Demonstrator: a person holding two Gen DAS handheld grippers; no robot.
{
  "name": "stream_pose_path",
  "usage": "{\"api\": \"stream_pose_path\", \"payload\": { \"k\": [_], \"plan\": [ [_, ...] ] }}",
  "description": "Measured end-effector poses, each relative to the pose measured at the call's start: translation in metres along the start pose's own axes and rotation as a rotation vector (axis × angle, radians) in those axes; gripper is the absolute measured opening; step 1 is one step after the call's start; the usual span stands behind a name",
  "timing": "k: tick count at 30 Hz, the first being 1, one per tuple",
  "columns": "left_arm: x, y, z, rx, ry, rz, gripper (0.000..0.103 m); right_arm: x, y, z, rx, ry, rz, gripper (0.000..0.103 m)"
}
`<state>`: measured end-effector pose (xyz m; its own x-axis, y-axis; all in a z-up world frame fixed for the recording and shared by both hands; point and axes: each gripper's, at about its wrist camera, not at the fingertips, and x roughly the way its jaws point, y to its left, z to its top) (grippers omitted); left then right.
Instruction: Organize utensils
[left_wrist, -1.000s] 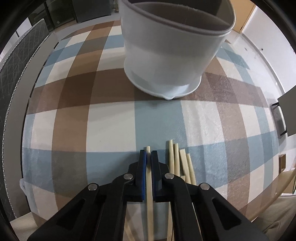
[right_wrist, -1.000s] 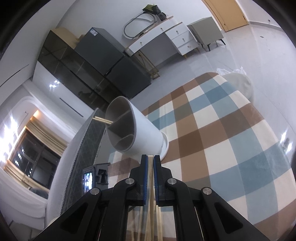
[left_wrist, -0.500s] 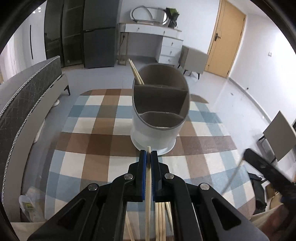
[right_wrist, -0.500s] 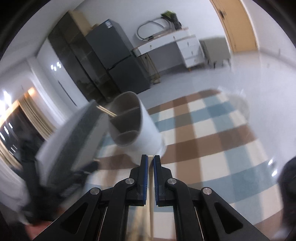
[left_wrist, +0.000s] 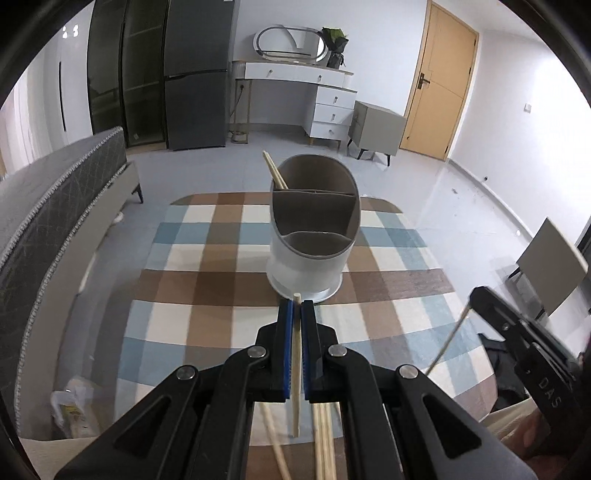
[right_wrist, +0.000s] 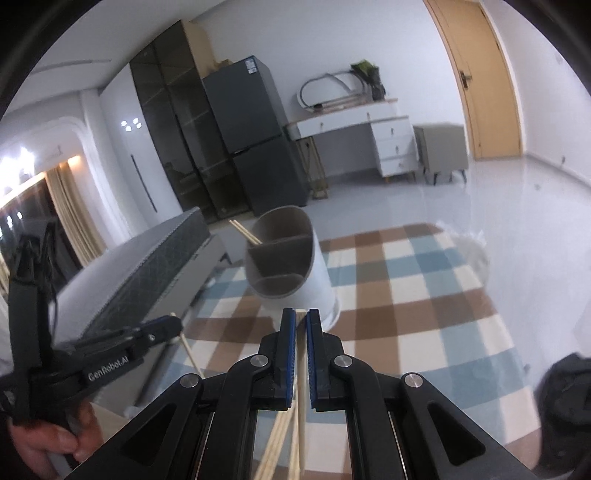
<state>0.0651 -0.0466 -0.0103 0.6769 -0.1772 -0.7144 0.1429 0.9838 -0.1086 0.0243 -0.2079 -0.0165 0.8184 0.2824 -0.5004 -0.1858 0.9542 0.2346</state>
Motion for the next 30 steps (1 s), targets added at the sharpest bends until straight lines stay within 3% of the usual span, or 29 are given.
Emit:
{"api": "stream_pose_path", "payload": {
  "k": [12, 17, 30],
  "plan": [
    [-0.016, 0.008, 0.004, -0.004, 0.021, -0.041, 0.0, -0.018, 0.014, 0.009, -0.039, -0.056, -0.079, 0.005],
    [-0.023, 0.004, 0.014, 0.002, 0.024, -0.07, 0.0, -0.022, 0.018, 0.023, -0.049, -0.087, -0.073, 0.005],
    [-0.051, 0.005, 0.08, -0.038, -0.072, -0.149, 0.0, -0.024, 0.036, 0.094, -0.124, -0.173, -0.053, 0.005]
  ]
}}
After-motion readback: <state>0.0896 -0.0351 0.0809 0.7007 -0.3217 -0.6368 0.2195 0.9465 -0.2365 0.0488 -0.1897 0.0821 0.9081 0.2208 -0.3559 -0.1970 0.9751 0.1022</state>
